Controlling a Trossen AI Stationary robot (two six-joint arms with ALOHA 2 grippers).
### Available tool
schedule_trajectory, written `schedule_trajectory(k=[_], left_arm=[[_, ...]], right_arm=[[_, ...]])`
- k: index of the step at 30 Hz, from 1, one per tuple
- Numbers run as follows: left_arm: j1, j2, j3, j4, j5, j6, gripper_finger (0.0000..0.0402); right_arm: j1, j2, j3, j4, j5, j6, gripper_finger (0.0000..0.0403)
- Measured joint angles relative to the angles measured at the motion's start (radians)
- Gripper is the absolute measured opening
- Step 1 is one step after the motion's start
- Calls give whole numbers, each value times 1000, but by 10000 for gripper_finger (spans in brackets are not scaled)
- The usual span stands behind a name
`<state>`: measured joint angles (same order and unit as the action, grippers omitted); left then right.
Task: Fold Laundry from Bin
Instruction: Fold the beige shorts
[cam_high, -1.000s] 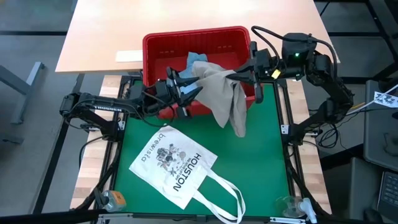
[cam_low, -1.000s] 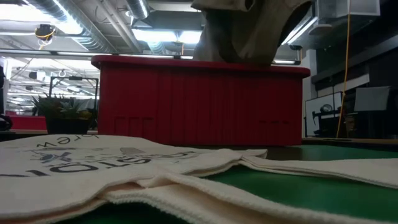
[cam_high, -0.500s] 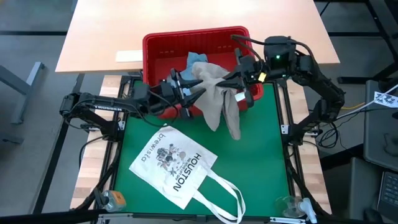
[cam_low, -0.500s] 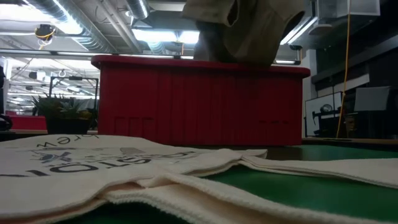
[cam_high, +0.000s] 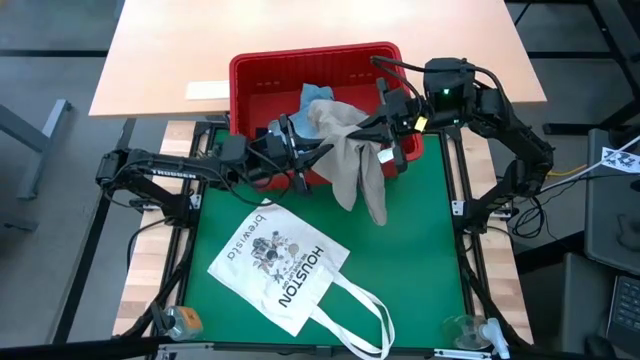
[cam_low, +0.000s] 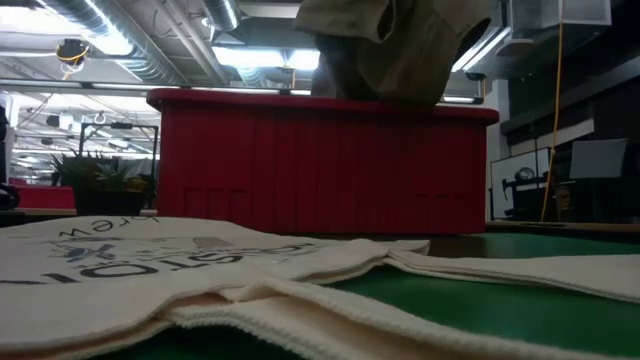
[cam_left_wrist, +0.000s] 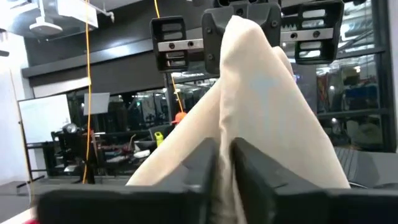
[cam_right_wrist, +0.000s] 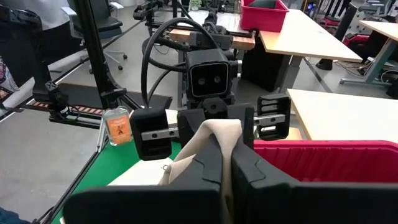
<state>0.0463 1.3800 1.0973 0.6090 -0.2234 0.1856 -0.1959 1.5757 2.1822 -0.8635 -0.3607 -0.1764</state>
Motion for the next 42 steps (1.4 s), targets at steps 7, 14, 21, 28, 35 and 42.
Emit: schedule_trajectory(k=[7, 14, 21, 28, 35, 42], left_arm=[[0, 0, 0, 2, 3, 0, 3], [0, 0, 0, 5, -3, 0, 2], [0, 0, 0, 4, -3, 0, 1], [0, 0, 0, 5, -3, 1, 0], [6, 0, 0, 5, -5, 1, 0], [15, 0, 0, 6, -22, 2, 0]], right_arm=[[0, 0, 0, 0, 0, 41, 34], [0, 0, 0, -14, 39, 93, 145], [0, -3, 2, -144, 88, 94, 218], [-1, -4, 94, -339, 203, 93, 227], [-1, -34, 152, -529, 361, 145, 220], [46, -62, 108, -692, 353, 325, 220]])
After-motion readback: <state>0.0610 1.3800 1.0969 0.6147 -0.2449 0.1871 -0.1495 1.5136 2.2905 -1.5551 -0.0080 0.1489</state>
